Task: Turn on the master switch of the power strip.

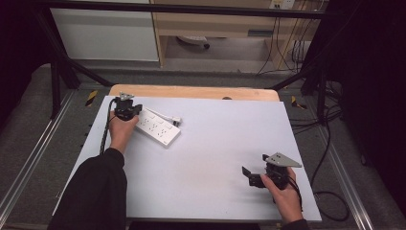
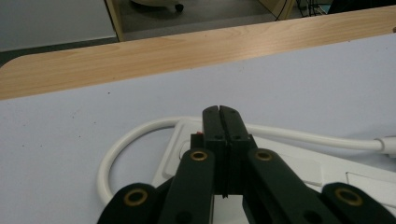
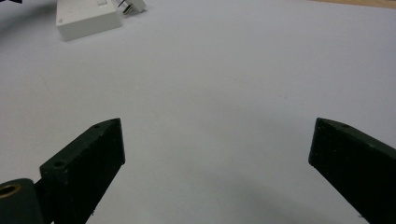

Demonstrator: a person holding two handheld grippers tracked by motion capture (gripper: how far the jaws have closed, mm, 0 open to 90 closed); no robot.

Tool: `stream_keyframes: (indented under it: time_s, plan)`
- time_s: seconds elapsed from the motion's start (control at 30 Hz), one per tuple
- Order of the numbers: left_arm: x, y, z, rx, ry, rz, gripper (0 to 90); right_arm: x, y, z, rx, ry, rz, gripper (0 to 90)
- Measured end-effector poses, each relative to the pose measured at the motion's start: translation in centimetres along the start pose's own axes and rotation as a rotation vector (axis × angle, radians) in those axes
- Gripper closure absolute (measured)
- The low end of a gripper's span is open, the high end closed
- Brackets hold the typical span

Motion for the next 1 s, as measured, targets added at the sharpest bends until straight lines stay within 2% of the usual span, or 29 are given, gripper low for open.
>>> stream_keyframes:
  time_s: [0.37, 0.4, 0.5, 0.67, 0.73, 0.8, 0.83, 0.9, 0.97, 1.0]
  plan:
    - [0.8, 0.3, 0.3, 0.017, 0.023, -0.031, 90.0, 0.0, 0.0, 0.0, 0.002, 0.0, 0.002, 4.1]
    - [0.9, 0.4, 0.4, 0.015, 0.026, -0.028, 85.6, 0.0, 0.0, 0.1, 0.002, 0.001, 0.002, 4.1]
    - [1.3, 0.6, 0.6, 0.017, 0.035, -0.041, 82.4, 0.0, 0.0, 0.1, 0.002, 0.002, 0.002, 4.0]
    - [1.9, 0.9, 0.9, 0.028, 0.045, -0.055, 68.3, 0.0, -0.1, 0.1, 0.002, 0.003, 0.004, 4.0]
    - [2.1, 1.0, 0.9, 0.031, 0.046, -0.055, 65.8, 0.0, -0.1, 0.1, 0.002, 0.004, 0.004, 4.1]
    - [2.3, 1.1, 0.9, 0.035, 0.047, -0.061, 57.6, 0.0, -0.1, 0.2, 0.006, 0.004, 0.006, 4.1]
    - [2.4, 1.2, 0.9, 0.037, 0.047, -0.064, 57.6, 0.0, -0.1, 0.2, 0.006, 0.004, 0.006, 4.1]
    - [2.6, 1.3, 0.9, 0.04, 0.046, -0.074, 47.3, -0.1, -0.1, 0.2, 0.006, 0.003, 0.007, 4.1]
    - [2.8, 1.5, 0.9, 0.051, 0.053, -0.091, 44.4, -0.1, -0.1, 0.2, 0.006, 0.002, 0.008, 4.1]
    - [3.0, 1.6, 1.0, 0.056, 0.062, -0.097, 38.1, -0.1, -0.2, 0.2, 0.008, 0.002, 0.009, 4.0]
Point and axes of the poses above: each handheld gripper's, and its own axes: x roughly backward along the jaws, z roughly out of its top, y roughly to its right, the point moved 6 cm from there along -x, roughly forward along the jaws, and after that the axes turned 8 degrees about z, right-handed, at the moved point
